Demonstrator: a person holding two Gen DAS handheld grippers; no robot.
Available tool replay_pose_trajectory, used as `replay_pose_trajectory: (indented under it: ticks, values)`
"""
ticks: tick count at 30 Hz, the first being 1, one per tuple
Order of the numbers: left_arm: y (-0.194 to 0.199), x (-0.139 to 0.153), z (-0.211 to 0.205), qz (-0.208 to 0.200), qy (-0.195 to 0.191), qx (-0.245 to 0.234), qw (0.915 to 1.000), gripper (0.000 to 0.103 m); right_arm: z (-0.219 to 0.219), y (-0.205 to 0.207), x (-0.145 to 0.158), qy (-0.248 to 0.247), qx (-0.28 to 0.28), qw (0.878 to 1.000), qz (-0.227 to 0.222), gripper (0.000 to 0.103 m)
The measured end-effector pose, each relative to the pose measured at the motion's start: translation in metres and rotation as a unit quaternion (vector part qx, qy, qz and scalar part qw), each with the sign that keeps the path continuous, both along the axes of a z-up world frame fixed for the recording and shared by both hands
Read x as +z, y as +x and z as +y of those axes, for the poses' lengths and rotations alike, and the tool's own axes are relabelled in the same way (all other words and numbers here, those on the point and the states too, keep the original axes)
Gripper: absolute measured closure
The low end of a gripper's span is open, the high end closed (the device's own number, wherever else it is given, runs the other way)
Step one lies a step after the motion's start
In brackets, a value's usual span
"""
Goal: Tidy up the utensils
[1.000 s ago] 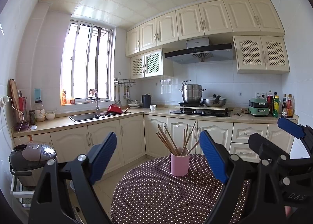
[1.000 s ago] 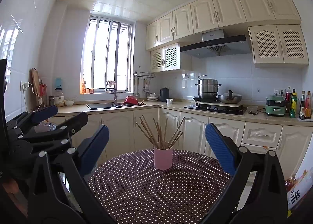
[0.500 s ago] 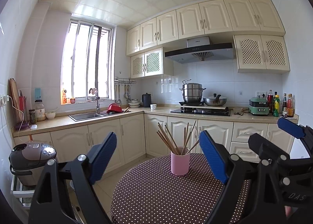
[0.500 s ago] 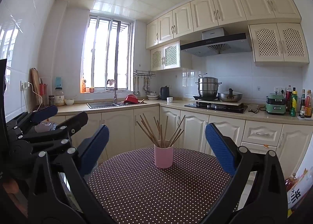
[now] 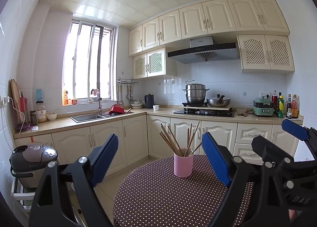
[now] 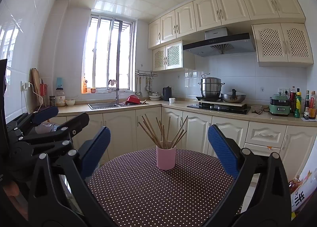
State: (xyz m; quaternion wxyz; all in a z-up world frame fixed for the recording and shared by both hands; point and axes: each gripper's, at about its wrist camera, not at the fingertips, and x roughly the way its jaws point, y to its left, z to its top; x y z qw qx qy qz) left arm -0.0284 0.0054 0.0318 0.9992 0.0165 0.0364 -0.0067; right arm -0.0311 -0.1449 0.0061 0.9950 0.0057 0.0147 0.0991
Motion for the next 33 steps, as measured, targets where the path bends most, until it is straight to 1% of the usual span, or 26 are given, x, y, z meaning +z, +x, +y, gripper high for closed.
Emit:
replay_pose_trajectory:
  ticks: [21, 33]
  values:
    - [0.005, -0.004, 0.005, 0.005, 0.0, 0.001, 1.0, 0.018, 0.003, 0.004, -0.005, -0.001, -0.002, 1.0, 0.005, 0.006]
    - [0.023, -0.011, 0.012, 0.027, -0.001, -0.002, 0.9996, 0.018, 0.001, 0.019, -0.012, 0.0, -0.003, 1.0, 0.016, 0.006]
